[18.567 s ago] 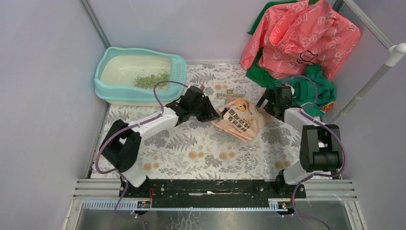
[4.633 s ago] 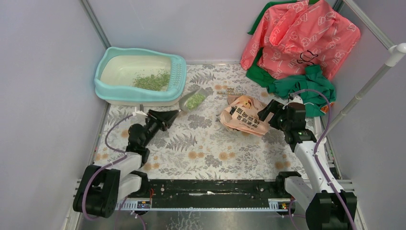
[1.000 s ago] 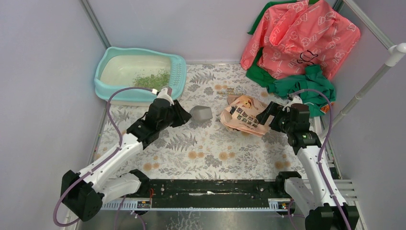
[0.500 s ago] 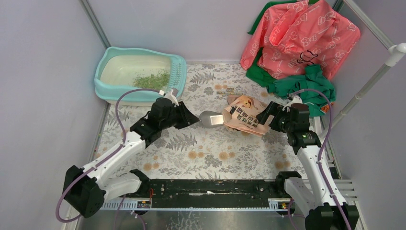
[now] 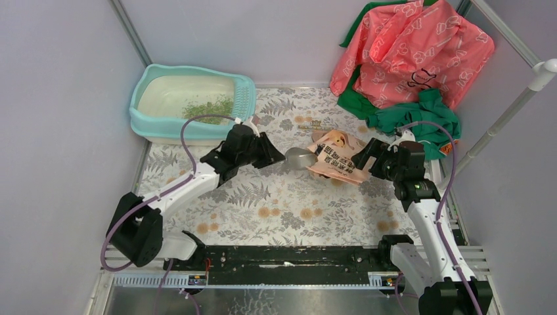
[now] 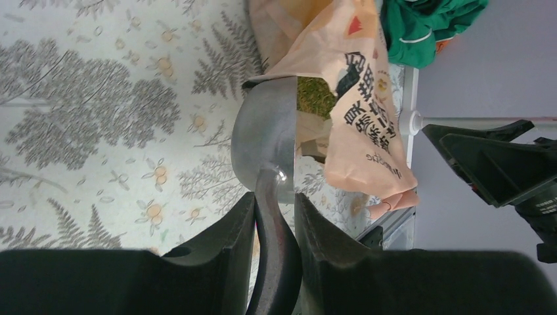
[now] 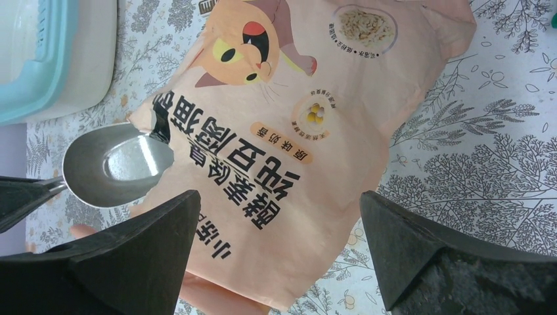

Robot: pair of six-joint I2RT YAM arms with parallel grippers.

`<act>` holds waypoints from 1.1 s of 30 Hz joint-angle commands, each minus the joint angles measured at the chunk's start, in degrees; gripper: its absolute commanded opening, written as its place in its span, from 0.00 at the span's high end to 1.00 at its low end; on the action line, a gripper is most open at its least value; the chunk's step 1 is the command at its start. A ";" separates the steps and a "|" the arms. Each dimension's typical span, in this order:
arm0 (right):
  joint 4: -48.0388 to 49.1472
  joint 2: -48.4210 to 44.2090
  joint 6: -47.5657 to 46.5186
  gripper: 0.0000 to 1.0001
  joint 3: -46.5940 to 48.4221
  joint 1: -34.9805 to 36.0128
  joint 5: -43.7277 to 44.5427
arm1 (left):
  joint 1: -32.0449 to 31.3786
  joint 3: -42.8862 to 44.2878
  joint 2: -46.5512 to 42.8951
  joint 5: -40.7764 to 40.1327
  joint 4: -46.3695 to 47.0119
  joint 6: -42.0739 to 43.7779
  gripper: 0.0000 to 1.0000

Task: Fill the litter box with clean litter
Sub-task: 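Scoop the cat litter from the cat litter bag.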

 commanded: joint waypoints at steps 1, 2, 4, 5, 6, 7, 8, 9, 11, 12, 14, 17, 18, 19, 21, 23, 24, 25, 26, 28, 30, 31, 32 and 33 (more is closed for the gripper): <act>3.76 0.17 0.25 0.00 -0.38 -0.16 -0.26 | -1.79 6.45 2.76 -3.47 6.47 -0.57 0.99; 3.92 0.18 0.34 0.00 -0.49 -0.19 -0.41 | -2.56 7.42 3.90 -4.07 6.49 -0.66 0.99; 4.39 0.12 0.57 0.00 -0.83 -0.14 -0.41 | -4.39 9.80 6.33 -5.92 5.67 -0.52 0.99; 4.40 0.03 0.55 0.00 -0.87 -0.18 -0.30 | -5.27 10.90 7.63 -6.83 5.23 -0.44 0.99; 4.42 -0.07 0.63 0.00 -0.90 -0.20 -0.28 | -6.14 11.89 8.84 -7.79 4.92 -0.37 0.99; 4.43 -0.26 0.63 0.00 -0.91 -0.16 -0.31 | -6.89 12.89 10.21 -8.87 4.76 -0.29 0.99; 4.25 -0.43 0.65 0.00 -0.86 -0.18 -0.07 | -7.67 14.09 11.58 -10.50 3.53 0.06 0.99; 4.10 -0.68 0.67 0.00 -0.78 -0.15 0.15 | -8.37 15.62 12.79 -12.19 2.30 0.37 0.99; 4.09 -1.21 0.84 0.00 -0.78 -0.18 0.35 | -9.73 17.23 15.70 -15.47 1.14 0.80 0.99; 4.15 -1.41 0.94 0.00 -0.78 -0.20 0.44 | -10.09 17.93 16.99 -16.35 1.11 0.74 0.99; 4.29 -1.62 1.17 0.00 -0.87 -0.19 0.36 | -10.96 19.35 19.73 -17.20 1.05 0.61 0.99; 4.41 -1.63 1.19 0.00 -1.00 -0.19 0.21 | -11.99 21.29 23.65 -17.84 1.79 0.04 0.99; 4.36 -1.69 1.21 0.00 -1.02 -0.20 0.25 | -12.33 21.82 24.80 -18.04 1.99 -0.16 0.99; 4.34 -1.76 1.19 0.00 -1.04 -0.20 0.31 | -12.67 22.31 25.73 -18.10 2.23 -0.30 0.99; 4.28 -2.11 1.07 0.00 -1.09 -0.18 0.33 | -12.96 23.27 27.64 -18.52 2.24 -0.76 1.00; 4.04 -2.30 1.13 0.00 -0.90 -0.17 0.29 | -13.17 23.65 29.07 -18.76 2.94 -1.36 1.00; 4.03 -2.42 1.07 0.00 -0.91 -0.20 0.22 | -13.19 23.66 29.71 -18.77 3.49 -1.57 1.00; 4.01 -2.51 1.06 0.00 -0.92 -0.14 0.27 | -13.19 23.52 30.34 -18.51 4.21 -1.86 1.00; 3.94 -2.60 1.12 0.00 -0.94 -0.19 0.26 | -13.27 23.11 30.84 -18.06 5.66 -2.22 1.00; 3.99 -2.70 1.20 0.00 -1.00 -0.19 0.10 | -13.22 21.89 31.69 -16.79 9.33 -2.84 1.00; 3.91 -2.77 1.24 0.00 -1.04 -0.14 -0.02 | -13.26 20.44 32.63 -15.40 12.52 -3.50 1.00; 3.95 -2.86 1.31 0.00 -1.12 -0.19 -0.06 | -13.20 19.15 33.14 -14.25 14.73 -4.03 1.00; 3.86 -2.88 1.25 0.00 -1.09 -0.20 0.00 | -13.15 18.08 33.56 -13.75 16.97 -4.62 1.00; 3.67 -3.04 1.25 0.00 -1.04 -0.20 0.08 | -13.14 17.08 34.24 -13.68 18.87 -5.13 1.00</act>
